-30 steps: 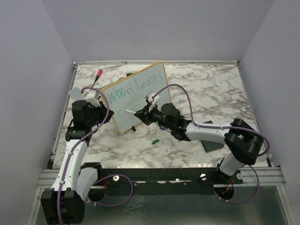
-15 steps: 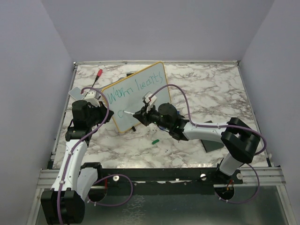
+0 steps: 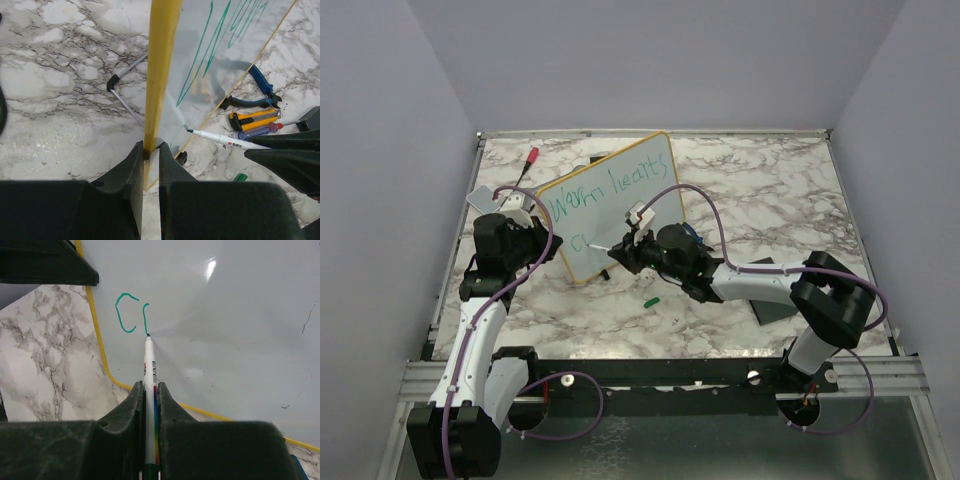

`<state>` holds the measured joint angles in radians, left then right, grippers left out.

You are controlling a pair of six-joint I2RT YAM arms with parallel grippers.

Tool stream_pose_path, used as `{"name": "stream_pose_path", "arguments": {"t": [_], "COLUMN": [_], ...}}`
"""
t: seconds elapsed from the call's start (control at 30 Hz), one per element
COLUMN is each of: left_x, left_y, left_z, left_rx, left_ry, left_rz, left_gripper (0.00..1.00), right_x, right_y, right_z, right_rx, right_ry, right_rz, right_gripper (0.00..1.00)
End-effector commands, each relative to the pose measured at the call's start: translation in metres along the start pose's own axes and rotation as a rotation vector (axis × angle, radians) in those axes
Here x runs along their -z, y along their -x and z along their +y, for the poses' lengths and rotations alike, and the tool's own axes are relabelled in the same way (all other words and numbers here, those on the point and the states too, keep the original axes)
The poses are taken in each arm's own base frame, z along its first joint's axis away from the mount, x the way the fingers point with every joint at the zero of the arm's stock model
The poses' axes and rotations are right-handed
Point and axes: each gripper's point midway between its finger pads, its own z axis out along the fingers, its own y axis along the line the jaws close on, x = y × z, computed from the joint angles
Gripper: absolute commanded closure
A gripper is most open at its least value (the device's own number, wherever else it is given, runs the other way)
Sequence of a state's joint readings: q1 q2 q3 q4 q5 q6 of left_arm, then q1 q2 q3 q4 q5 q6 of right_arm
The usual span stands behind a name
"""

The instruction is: Write a sentence on the whiteboard

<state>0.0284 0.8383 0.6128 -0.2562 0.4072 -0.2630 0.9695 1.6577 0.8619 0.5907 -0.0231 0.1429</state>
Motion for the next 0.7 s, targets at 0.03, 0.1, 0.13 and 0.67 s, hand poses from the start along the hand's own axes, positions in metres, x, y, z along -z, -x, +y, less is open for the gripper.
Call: {"name": "stream_pose_path", "arguments": {"t": [0.03,0.1,0.13,0.67], "left_x": [0.001,0.001,0.001,0.001], "left_y": [0.006,0.007,0.006,0.006], "left_z": [0.006,0.006,0.006,0.006], "left_rx": [-0.002,-0.002,-0.003,-0.001], "left_ry": [0.043,0.042,0.041,0.038], "left_rz": [-0.022,-0.022,-0.021,-0.021], "left_gripper": [1.00,1.00,1.00,1.00], "right_x": [0.001,0.000,0.000,-0.012], "right_y": [0.012,0.020,0.024,0.046], "right_z": [-0.020,-0.020,-0.021,-0.011], "right_rx": [0.005,0.011,0.016,0.047], "right_ry": [-0.113,-0.119,-0.121,-0.070], "right_rz": [-0.033,-0.052,-0.061,-0.097], "right_gripper": [0.99,0.99,0.99,0.99]}}
